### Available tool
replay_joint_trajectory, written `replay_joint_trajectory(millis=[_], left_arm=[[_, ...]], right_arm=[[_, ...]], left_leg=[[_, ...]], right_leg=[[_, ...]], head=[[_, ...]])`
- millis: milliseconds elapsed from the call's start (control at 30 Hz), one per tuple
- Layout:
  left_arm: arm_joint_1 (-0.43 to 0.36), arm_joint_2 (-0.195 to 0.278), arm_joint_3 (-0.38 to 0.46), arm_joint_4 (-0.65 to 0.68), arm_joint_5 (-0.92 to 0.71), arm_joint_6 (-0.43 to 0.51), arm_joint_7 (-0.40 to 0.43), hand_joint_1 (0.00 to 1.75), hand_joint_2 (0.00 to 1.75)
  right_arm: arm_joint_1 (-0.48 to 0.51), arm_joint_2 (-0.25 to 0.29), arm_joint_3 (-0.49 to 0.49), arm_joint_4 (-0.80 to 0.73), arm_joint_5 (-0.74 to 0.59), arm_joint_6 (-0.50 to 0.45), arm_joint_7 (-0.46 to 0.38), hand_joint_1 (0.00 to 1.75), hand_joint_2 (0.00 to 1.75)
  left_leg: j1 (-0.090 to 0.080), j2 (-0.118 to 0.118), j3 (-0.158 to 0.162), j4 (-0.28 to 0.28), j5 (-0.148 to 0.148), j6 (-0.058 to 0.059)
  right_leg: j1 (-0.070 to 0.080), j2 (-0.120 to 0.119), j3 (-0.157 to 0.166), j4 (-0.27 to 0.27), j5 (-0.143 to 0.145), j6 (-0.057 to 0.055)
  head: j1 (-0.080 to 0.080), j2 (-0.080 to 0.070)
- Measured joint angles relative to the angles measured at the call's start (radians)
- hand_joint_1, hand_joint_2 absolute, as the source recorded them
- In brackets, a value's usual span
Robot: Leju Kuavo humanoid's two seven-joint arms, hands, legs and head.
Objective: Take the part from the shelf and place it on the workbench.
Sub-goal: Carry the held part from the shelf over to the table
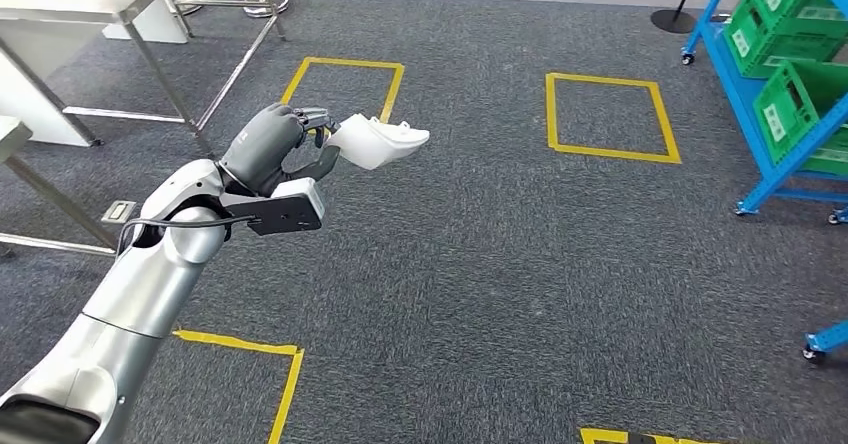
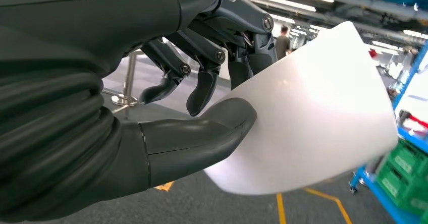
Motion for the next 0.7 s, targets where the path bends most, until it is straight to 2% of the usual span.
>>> replay_joint_trajectory(millis=[67,100,133,167,200,233,267,300,333,367,400,433,467,500,567,600,633,700], left_arm=[[-0.001,-0.003,0.000,-0.002,-0.005,0.001,0.003,1.75,1.75],[-0.003,-0.003,0.001,-0.002,-0.007,0.002,0.005,1.75,1.75],[-0.005,-0.004,0.002,-0.002,-0.008,0.003,0.006,1.75,1.75],[-0.008,-0.007,0.002,-0.002,-0.009,0.005,0.006,1.75,1.75],[-0.009,-0.010,0.003,-0.001,-0.011,0.006,0.007,1.75,1.75],[-0.009,-0.014,0.003,0.001,-0.013,0.008,0.007,1.75,1.75],[-0.006,-0.016,0.003,0.002,-0.015,0.008,0.007,1.75,1.75],[-0.004,-0.017,0.003,0.005,-0.017,0.009,0.007,1.75,1.75],[-0.001,-0.017,0.003,0.007,-0.018,0.009,0.007,1.75,1.75],[0.000,-0.016,0.003,0.009,-0.018,0.010,0.007,1.75,1.75],[0.000,-0.016,0.003,0.010,-0.020,0.011,0.007,1.75,1.75],[-0.001,-0.016,0.003,0.011,-0.022,0.014,0.006,1.75,1.75],[-0.001,-0.016,0.003,0.012,-0.026,0.017,0.006,1.75,1.75],[-0.002,-0.014,0.003,0.013,-0.030,0.020,0.005,1.75,1.75],[0.000,-0.007,0.003,0.018,-0.037,0.027,0.004,1.75,1.75],[0.001,-0.001,0.003,0.020,-0.039,0.031,0.004,1.75,1.75],[0.000,0.003,0.004,0.023,-0.040,0.034,0.003,1.75,1.75],[-0.001,0.008,0.006,0.026,-0.040,0.039,0.003,1.75,1.75]], right_arm=[[-0.004,0.000,0.000,0.000,0.000,0.000,0.004,0.00,1.75],[-0.007,0.000,0.000,0.000,0.000,-0.001,0.007,0.00,1.75],[-0.010,0.000,0.000,0.000,0.000,-0.001,0.009,0.00,1.75],[-0.011,0.000,0.000,0.000,0.000,-0.002,0.011,0.00,1.75],[-0.010,-0.001,0.000,0.000,0.000,-0.003,0.012,0.00,1.75],[-0.008,-0.003,0.000,0.000,0.000,-0.005,0.013,0.00,1.75],[-0.006,-0.004,0.000,0.000,0.000,-0.007,0.013,0.00,1.75],[-0.005,-0.006,0.000,0.000,0.000,-0.009,0.012,0.00,1.75],[-0.004,-0.007,0.000,0.000,0.000,-0.010,0.012,0.00,1.75],[-0.004,-0.007,0.000,0.000,0.000,-0.011,0.011,0.00,1.75],[-0.004,-0.008,0.000,0.000,0.000,-0.011,0.010,0.00,1.75],[-0.004,-0.008,0.000,0.000,0.000,-0.011,0.008,0.00,1.75],[-0.004,-0.008,0.000,0.000,0.000,-0.011,0.007,0.00,1.75],[-0.005,-0.008,0.000,0.000,0.000,-0.010,0.005,0.00,1.75],[-0.007,-0.008,0.000,0.000,0.000,-0.010,0.003,0.00,1.75],[-0.008,-0.008,0.000,0.000,0.001,-0.010,0.002,0.00,1.75],[-0.009,-0.007,0.000,0.000,0.001,-0.009,0.002,0.00,1.75],[-0.008,-0.007,0.000,0.000,0.002,-0.009,0.002,0.00,1.75]], left_leg=[[-0.003,-0.026,0.003,-0.007,0.002,0.010],[0.000,-0.040,0.007,-0.014,0.006,0.013],[0.004,-0.053,0.011,-0.021,0.010,0.018],[0.010,-0.066,0.015,-0.027,0.014,0.022],[0.013,-0.079,0.017,-0.029,0.017,0.024],[0.015,-0.093,0.015,-0.029,0.018,0.026],[0.016,-0.109,0.014,-0.027,0.018,0.027],[0.017,-0.125,0.014,-0.025,0.018,0.026],[0.019,-0.141,0.013,-0.022,0.017,0.024],[0.022,-0.156,0.012,-0.017,0.015,0.021],[0.026,-0.171,0.010,-0.010,0.012,0.015],[0.028,-0.185,0.005,-0.002,0.009,0.008],[0.030,-0.198,-0.001,0.004,0.007,0.000],[0.030,-0.209,-0.006,0.007,0.007,-0.008],[0.033,-0.232,-0.014,0.003,0.012,-0.022],[0.034,-0.232,-0.017,0.002,0.014,-0.027],[0.032,-0.211,-0.025,0.014,0.007,-0.032],[0.029,-0.139,-0.065,0.095,-0.036,-0.037]], right_leg=[[0.000,-0.026,0.010,-0.004,-0.004,0.010],[-0.001,-0.016,0.013,-0.001,-0.009,0.016],[-0.002,0.010,0.009,0.014,-0.020,0.021],[-0.003,0.046,-0.007,0.050,-0.040,0.026],[-0.006,0.087,-0.035,0.108,-0.069,0.030],[-0.007,0.109,-0.069,0.174,-0.097,0.032],[-0.008,0.118,-0.101,0.233,-0.116,0.035],[-0.008,0.121,-0.120,0.263,-0.118,0.037],[-0.010,0.124,-0.121,0.254,-0.099,0.039],[-0.013,0.128,-0.103,0.209,-0.065,0.042],[-0.019,0.146,-0.073,0.139,-0.030,0.046],[-0.023,0.169,-0.044,0.077,-0.008,0.050],[-0.026,0.185,-0.024,0.033,0.005,0.049],[-0.027,0.196,-0.014,0.012,0.006,0.046],[-0.023,0.178,-0.011,0.010,0.006,0.029],[-0.023,0.166,-0.010,0.007,0.008,0.021],[-0.023,0.154,-0.009,0.004,0.010,0.014],[-0.020,0.128,-0.007,-0.001,0.011,0.002]], head=[[0.000,0.000],[0.000,0.000],[0.001,0.000],[0.002,0.000],[0.003,0.000],[0.005,0.000],[0.006,0.000],[0.006,0.000],[0.006,0.000],[0.006,0.000],[0.006,0.000],[0.007,0.000],[0.007,0.000],[0.008,0.000],[0.009,0.000],[0.009,0.000],[0.006,0.000],[0.000,0.000]])
